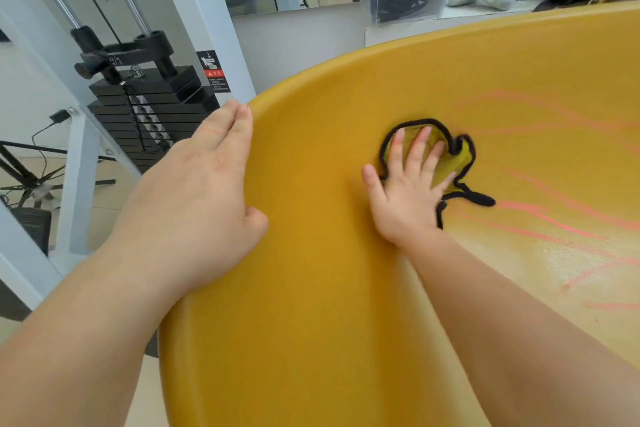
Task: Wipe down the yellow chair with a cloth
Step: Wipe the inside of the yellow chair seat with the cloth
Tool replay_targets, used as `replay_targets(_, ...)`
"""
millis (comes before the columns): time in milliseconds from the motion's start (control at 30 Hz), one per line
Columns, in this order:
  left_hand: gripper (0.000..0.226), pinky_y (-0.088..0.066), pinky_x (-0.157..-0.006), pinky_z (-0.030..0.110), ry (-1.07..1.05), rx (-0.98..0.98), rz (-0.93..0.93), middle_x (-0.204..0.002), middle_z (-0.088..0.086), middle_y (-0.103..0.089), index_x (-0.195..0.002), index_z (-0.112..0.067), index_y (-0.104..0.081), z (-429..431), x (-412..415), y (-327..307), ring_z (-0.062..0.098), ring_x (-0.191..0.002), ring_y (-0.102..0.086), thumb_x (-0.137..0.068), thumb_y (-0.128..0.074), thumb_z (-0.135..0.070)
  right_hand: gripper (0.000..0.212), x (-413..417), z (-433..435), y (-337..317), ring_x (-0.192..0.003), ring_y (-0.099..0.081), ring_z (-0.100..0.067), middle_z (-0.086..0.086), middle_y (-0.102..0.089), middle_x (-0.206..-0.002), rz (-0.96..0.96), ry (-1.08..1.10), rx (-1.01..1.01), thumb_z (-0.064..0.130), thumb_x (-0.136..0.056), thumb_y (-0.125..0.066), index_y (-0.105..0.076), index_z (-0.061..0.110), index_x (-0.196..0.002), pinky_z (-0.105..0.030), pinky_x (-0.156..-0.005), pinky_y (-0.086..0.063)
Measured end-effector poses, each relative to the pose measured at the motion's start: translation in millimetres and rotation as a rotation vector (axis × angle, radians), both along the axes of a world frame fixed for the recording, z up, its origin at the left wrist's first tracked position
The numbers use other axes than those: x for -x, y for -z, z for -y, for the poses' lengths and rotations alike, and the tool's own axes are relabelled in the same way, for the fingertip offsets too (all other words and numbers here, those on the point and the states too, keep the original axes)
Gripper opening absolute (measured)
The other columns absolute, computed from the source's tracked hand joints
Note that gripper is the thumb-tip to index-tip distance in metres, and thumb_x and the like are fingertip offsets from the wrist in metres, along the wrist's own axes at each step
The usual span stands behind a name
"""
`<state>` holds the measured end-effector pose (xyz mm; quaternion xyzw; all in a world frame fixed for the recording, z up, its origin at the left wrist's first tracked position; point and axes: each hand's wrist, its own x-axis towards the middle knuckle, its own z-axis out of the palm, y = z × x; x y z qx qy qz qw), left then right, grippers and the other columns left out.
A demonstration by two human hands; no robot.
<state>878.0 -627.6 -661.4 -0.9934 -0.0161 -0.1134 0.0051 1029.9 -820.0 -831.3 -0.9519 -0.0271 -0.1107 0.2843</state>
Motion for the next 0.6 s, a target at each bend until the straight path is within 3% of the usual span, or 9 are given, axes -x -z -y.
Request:
replay_targets(133, 0.104, -0.028, -0.118, 0.037, -0.031, -0.019, -0.022, -0.169, -0.012, 0.012, -0.161, -0.027, 0.012, 0, 1, 0, 0.021, -0.151, -0.022, -0.086, -0.060, -0.036, 0.087, 82, -65, -10, -0.151, 0.031, -0.021, 0.008, 0.031, -0.165, 0.116, -0.628, -0.050, 0.080, -0.088, -0.011, 0.016, 0.038, -0.159, -0.061, -0.117, 0.013)
replay_targets(200, 0.102, -0.026, -0.119, 0.036, -0.031, -0.021, -0.030, -0.169, -0.011, 0.012, -0.161, -0.027, 0.011, 1, 2, 0, 0.021, -0.152, -0.020, -0.086, -0.058, -0.038, 0.080, 84, -46, 0, -0.154, 0.023, -0.020, 0.011, 0.024, -0.166, 0.203, -0.788, 0.057, 0.078, -0.091, -0.015, 0.014, 0.044, -0.157, -0.061, -0.118, 0.012)
replay_targets(267, 0.101, -0.025, -0.119, 0.036, -0.033, -0.015, -0.039, -0.169, -0.011, 0.012, -0.161, -0.027, 0.012, 2, 3, -1, 0.021, -0.152, -0.019, -0.087, -0.056, -0.039, 0.074, 51, -7, 18, -0.155, 0.014, -0.024, 0.012, 0.021, -0.166, 0.282, -0.693, 0.251, 0.083, -0.090, -0.006, 0.019, 0.052, -0.153, -0.071, -0.118, 0.003)
replay_targets(333, 0.099, -0.025, -0.119, 0.037, -0.037, -0.021, -0.055, -0.169, -0.011, 0.012, -0.161, -0.027, 0.012, 4, 3, -3, 0.021, -0.152, -0.019, -0.089, -0.055, -0.041, 0.075, 23, 33, 27, -0.154, 0.017, -0.024, 0.011, 0.026, -0.165, 0.168, -0.424, 0.367, 0.087, -0.084, 0.006, 0.025, 0.055, -0.148, -0.075, -0.114, -0.002)
replay_targets(433, 0.098, -0.027, -0.119, 0.044, -0.049, -0.106, -0.082, -0.170, -0.005, 0.008, -0.161, -0.023, 0.009, 3, 4, -2, 0.026, -0.150, -0.020, -0.089, -0.048, -0.055, 0.085, 25, 39, 35, -0.149, 0.033, -0.023, 0.008, 0.042, -0.159, -0.051, -0.181, 0.262, 0.088, -0.075, 0.018, 0.029, 0.049, -0.149, -0.070, -0.116, 0.010)
replay_targets(500, 0.097, -0.023, -0.121, 0.054, -0.062, -0.221, -0.086, -0.171, 0.004, -0.001, -0.162, -0.017, 0.000, 1, 4, -1, 0.031, -0.151, -0.017, -0.087, -0.039, -0.065, 0.094, 59, 17, 36, -0.147, 0.038, -0.022, 0.009, 0.045, -0.156, -0.116, -0.272, 0.156, 0.091, -0.071, 0.016, 0.029, 0.044, -0.152, -0.066, -0.118, 0.014)
replay_targets(600, 0.095, -0.016, -0.116, 0.070, -0.049, -0.372, -0.049, -0.167, 0.014, -0.020, -0.158, -0.008, -0.024, 5, 9, 2, 0.040, -0.151, -0.018, -0.086, -0.043, -0.066, 0.092, 128, 11, 32, -0.146, 0.040, -0.015, 0.017, 0.043, -0.157, -0.191, -0.610, 0.196, 0.092, -0.077, 0.004, 0.029, 0.044, -0.152, -0.063, -0.119, 0.014)
